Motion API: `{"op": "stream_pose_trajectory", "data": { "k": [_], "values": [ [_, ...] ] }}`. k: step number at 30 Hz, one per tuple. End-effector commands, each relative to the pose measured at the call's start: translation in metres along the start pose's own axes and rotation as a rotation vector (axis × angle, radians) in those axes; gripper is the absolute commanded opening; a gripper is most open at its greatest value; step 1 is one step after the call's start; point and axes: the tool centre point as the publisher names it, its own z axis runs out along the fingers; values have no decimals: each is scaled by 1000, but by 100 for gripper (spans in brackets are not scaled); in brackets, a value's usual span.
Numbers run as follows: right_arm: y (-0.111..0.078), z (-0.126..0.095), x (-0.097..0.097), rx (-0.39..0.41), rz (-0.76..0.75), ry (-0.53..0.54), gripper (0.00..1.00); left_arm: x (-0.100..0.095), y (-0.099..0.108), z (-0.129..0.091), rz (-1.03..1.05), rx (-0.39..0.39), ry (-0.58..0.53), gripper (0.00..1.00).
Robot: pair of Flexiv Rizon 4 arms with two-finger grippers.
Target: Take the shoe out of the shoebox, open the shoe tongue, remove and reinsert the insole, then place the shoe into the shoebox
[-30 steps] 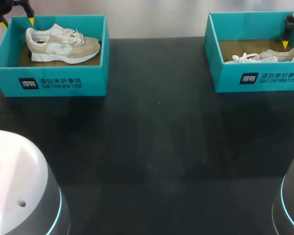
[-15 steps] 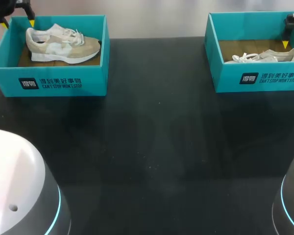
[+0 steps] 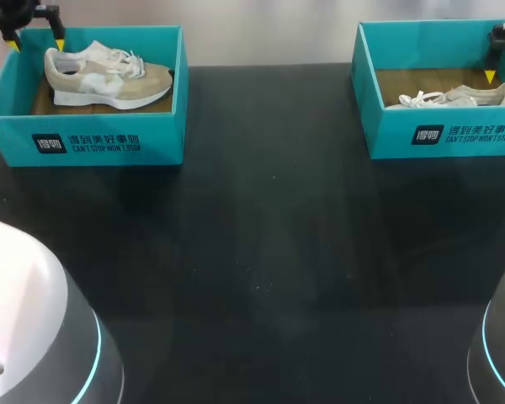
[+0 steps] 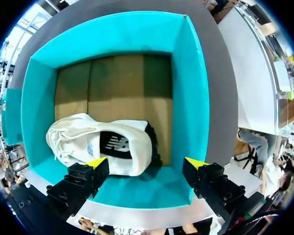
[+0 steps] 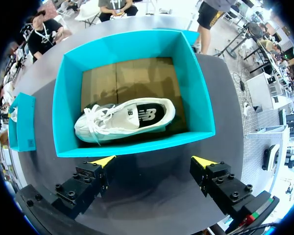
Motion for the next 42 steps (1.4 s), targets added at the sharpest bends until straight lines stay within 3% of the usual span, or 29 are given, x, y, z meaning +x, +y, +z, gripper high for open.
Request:
{"op": "stream_pose_trajectory", "data": {
  "k": [1, 24, 28, 41, 42],
  "values": [
    [-1, 0, 0, -1, 0, 0, 100, 1, 11, 16, 16, 57, -5, 100],
    [-1, 0, 0, -1, 0, 0, 100, -1, 16, 67, 55, 101, 11, 100],
    [-1, 0, 0, -1, 0, 0, 100, -2, 17, 75, 55, 108, 20, 94],
    [-1, 0, 0, -1, 0, 0, 100, 1, 17, 93, 32, 146, 27, 96],
    [-1, 0, 0, -1, 0, 0, 100, 1, 16, 93, 28, 152, 28, 93]
  ]
}}
